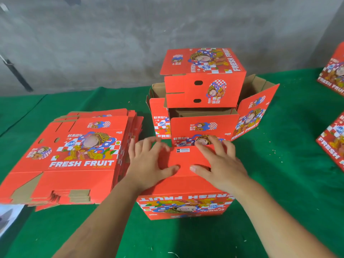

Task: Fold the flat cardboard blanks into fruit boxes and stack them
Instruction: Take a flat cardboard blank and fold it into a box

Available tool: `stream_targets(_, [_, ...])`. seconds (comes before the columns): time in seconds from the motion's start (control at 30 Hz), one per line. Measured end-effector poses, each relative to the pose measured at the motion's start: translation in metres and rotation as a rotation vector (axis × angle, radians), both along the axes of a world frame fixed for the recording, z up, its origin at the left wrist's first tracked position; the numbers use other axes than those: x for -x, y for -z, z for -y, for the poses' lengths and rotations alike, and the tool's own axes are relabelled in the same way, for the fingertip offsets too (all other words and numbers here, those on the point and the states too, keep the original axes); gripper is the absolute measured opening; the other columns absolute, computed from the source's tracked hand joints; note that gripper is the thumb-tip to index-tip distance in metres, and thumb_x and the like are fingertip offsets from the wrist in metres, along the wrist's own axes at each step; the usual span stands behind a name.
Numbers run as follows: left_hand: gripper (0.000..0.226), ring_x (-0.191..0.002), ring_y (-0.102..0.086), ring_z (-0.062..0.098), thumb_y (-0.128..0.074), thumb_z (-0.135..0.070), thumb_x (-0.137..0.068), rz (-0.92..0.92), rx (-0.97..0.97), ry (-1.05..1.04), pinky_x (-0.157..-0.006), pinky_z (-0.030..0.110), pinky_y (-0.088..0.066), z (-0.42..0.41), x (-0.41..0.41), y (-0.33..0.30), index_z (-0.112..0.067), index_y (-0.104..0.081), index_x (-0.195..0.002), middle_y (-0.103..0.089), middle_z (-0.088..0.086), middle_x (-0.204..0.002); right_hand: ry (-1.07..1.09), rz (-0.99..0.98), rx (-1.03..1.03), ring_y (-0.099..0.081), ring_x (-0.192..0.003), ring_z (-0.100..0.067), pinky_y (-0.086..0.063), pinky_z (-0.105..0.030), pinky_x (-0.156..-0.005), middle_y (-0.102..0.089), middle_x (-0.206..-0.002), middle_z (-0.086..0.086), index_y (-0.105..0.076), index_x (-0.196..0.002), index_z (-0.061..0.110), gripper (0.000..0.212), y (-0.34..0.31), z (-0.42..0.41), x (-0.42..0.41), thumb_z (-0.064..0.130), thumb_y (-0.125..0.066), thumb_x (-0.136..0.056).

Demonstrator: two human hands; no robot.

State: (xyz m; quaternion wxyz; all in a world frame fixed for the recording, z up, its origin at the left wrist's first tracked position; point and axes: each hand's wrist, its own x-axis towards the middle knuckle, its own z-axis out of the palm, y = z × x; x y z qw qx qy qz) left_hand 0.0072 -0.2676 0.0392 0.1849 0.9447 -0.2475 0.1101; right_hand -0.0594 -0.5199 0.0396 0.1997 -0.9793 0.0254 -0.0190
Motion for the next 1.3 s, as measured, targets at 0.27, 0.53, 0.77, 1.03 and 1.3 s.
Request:
stream_targets(0.27, [0.090, -0.141, -0.035, 0.025, -0.069, -0.086, -0.063, -0.209, -0.073, -0.227, -0.110, 0.055, -0.037, 0.013, -0.002, -0.005, -0.039, -0.052, -0.137, -0.035, -0.006, -0.150, 0.170, -0.038, 0.176, -0.006, -0.145, -0.026, -0.051, -0.047, -0.094, -0.027, -0.150, 0.006, -0.017, -0.154, 0.043, 0.094, -0.002, -0.019, -0.007, 0.081, -0.061, -0.079])
stream_targets(0.53, [0.041, -0.079, -0.066, 0.017, -0.058, -0.060, -0.095, -0.538, 0.612, -0.372, -0.075, 0.036, -0.051, 0.002, 0.013, -0.002, -0.021, -0.068, -0.094, -0.072, -0.003, -0.084, 0.332, 0.025, -0.535, -0.026, -0.150, -0.023, -0.030, -0.041, -0.117, -0.020, -0.163, -0.001, -0.030, -0.155, 0.039, 0.072, 0.000, 0.002, 0.016, 0.059, -0.060, -0.093])
stream_targets(0.77, [0.036, -0.064, -0.054, 0.006, -0.049, -0.045, -0.104, -0.318, 0.905, -0.375, -0.063, 0.029, -0.045, 0.017, 0.043, -0.025, -0.018, -0.064, -0.086, -0.069, -0.015, -0.073, 0.490, 0.098, -1.094, -0.063, -0.104, -0.002, -0.048, -0.026, -0.086, -0.074, -0.106, 0.017, -0.073, -0.097, 0.042, 0.014, -0.037, 0.036, 0.028, 0.054, -0.067, -0.092])
stream_targets(1.03, [0.039, -0.123, -0.065, 0.022, -0.062, -0.018, -0.082, -0.396, 1.461, -0.277, -0.111, 0.040, -0.041, 0.018, 0.046, -0.030, -0.034, -0.053, -0.116, -0.074, -0.003, -0.122, 0.524, -0.065, -1.294, -0.075, -0.071, -0.017, -0.058, -0.036, -0.070, -0.079, -0.087, -0.001, -0.070, -0.104, 0.025, 0.022, -0.028, 0.034, 0.041, 0.044, -0.072, -0.093])
stream_targets(1.3, [0.052, -0.100, -0.075, 0.032, -0.079, -0.046, -0.083, -1.120, 1.295, -0.348, -0.079, 0.048, -0.062, -0.020, 0.046, -0.007, -0.027, -0.067, -0.130, -0.075, 0.012, -0.118, 0.416, 0.141, -1.308, -0.070, -0.111, -0.009, -0.052, -0.036, -0.098, -0.075, -0.114, 0.020, -0.063, -0.121, 0.051, 0.048, 0.002, 0.004, 0.070, 0.013, -0.070, -0.094])
